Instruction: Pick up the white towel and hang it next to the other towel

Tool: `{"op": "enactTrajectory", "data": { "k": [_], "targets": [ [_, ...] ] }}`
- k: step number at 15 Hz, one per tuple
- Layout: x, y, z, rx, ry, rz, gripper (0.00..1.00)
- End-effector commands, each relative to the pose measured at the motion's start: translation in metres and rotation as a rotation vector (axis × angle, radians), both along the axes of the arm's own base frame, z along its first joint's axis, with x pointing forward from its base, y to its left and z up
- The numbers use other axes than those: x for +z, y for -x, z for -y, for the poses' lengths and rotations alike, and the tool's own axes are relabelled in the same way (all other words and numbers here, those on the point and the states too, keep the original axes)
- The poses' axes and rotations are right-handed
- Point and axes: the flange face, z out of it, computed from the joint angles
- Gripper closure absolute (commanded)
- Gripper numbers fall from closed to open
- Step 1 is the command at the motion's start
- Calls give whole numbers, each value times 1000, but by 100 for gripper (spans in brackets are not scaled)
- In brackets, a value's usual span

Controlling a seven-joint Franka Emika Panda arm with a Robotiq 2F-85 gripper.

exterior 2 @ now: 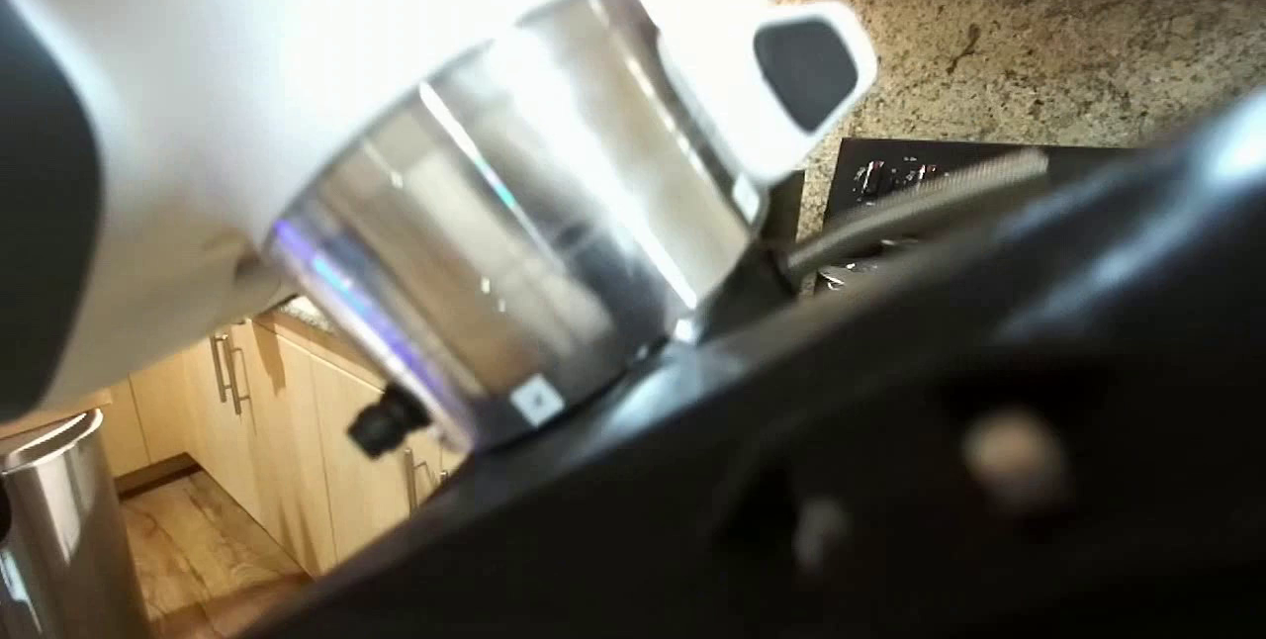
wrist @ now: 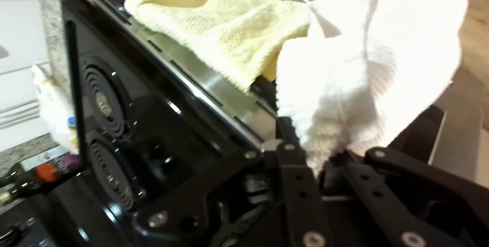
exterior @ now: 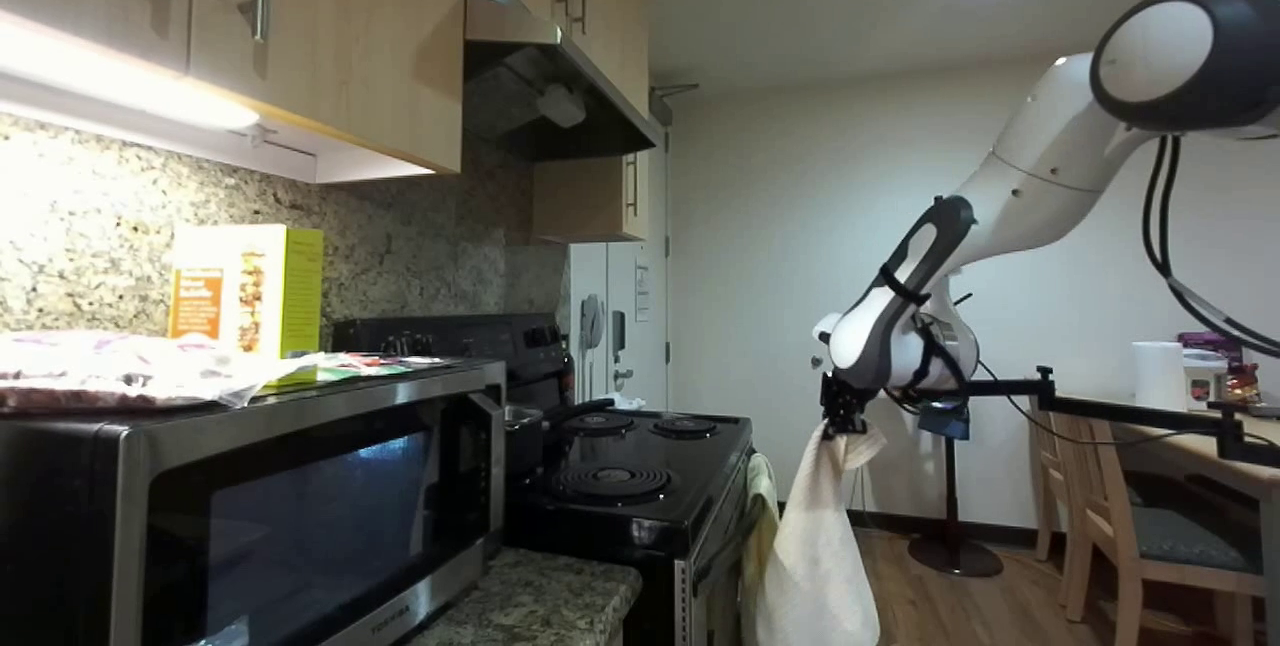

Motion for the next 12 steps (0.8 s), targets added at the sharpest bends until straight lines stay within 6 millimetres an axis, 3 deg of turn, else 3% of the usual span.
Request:
{"op": "enactTrajectory", "data": {
  "k": [1,5,7,12],
  "targets": [
    [-10,1,4,-1,-1,-28,91],
    [-13,2,10,8,13,-52,92],
    [-11,0,-1,35,1,-54,92],
    [-13,-17,-63,150,-27,-53,92]
  ]
}}
